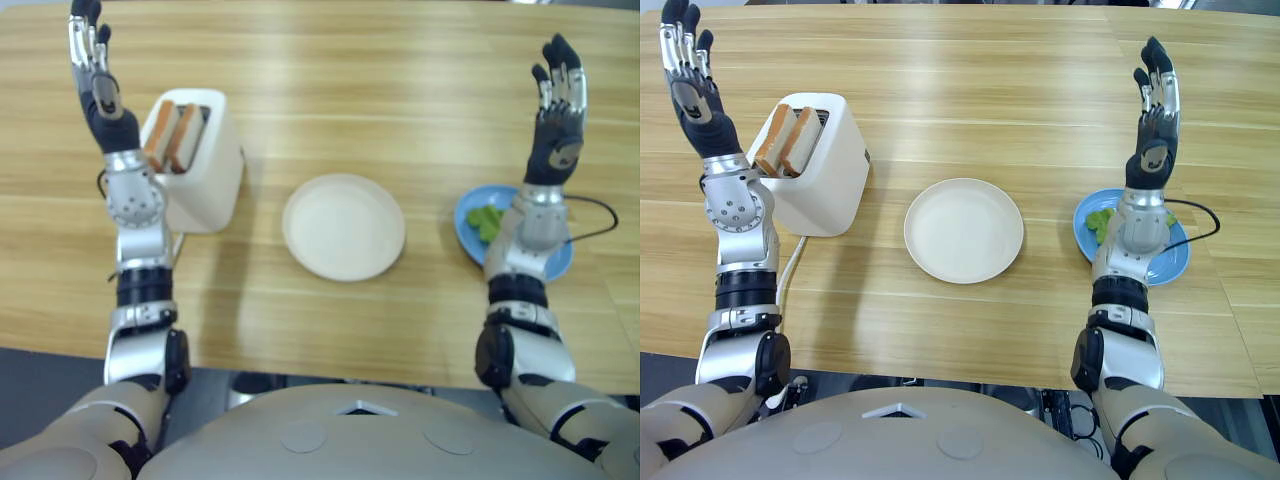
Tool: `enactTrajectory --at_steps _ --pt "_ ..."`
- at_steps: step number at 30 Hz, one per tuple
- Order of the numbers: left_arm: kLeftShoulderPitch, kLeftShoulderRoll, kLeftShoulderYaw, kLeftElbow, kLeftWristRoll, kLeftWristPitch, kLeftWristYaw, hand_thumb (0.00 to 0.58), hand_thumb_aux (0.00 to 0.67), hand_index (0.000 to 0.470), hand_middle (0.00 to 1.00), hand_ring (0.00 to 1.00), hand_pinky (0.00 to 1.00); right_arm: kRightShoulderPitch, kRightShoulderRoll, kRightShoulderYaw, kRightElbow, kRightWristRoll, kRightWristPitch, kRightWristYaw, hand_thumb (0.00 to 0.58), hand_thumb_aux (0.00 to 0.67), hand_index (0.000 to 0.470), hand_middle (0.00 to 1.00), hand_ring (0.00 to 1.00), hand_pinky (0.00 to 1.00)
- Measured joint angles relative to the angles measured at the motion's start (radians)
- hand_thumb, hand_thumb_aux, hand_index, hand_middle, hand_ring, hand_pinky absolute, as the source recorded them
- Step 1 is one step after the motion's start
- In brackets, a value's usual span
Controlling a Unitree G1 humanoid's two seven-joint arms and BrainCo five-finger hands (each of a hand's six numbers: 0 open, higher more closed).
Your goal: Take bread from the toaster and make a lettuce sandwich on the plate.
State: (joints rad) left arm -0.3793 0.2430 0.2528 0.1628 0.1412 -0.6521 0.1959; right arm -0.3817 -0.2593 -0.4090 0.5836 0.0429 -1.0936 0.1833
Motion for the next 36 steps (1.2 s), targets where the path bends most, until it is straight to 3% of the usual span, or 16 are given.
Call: enactTrajectory --at_steps 8,18,24,28,31,36 --pt "0.08 -0.075 -0.078 -0.054 0.123 -0.072 0.052 0.0 0.0 0.0 0.0 0.0 0.0 0.11 0.122 0.13 -0.195 -0.091 -0.022 -0.059 0.0 0.0 0.0 0.0 0.0 0.0" --pt "0.1 -0.016 -0.06 -0.079 -0.011 -0.035 -0.034 0.0 0.0 0.0 0.0 0.0 0.0 0.103 0.01 0.129 -0.277 -0.044 0.062 -0.093 0.0 0.0 0.0 0.0 0.0 0.0" --pt "0.102 0.175 0.034 -0.09 0.04 0.138 -0.07 0.0 0.0 0.0 0.0 0.0 0.0 0.138 -0.036 0.126 -0.317 0.014 0.072 -0.093 0.0 0.0 0.0 0.0 0.0 0.0" --pt "0.113 0.364 0.047 -0.048 0.183 0.273 -0.094 0.0 0.0 0.0 0.0 0.0 0.0 0.189 -0.037 0.134 -0.335 0.029 0.069 -0.082 0.0 0.0 0.0 0.0 0.0 0.0" --pt "0.122 0.495 0.028 0.044 0.297 0.359 -0.112 0.0 0.0 0.0 0.0 0.0 0.0 0.209 -0.032 0.136 -0.371 0.028 0.07 -0.083 0.0 0.0 0.0 0.0 0.0 0.0" --pt "0.121 0.616 -0.047 0.177 0.384 0.443 -0.182 0.0 0.0 0.0 0.0 0.0 0.0 0.221 -0.02 0.136 -0.4 0.022 0.073 -0.089 0.0 0.0 0.0 0.0 0.0 0.0"
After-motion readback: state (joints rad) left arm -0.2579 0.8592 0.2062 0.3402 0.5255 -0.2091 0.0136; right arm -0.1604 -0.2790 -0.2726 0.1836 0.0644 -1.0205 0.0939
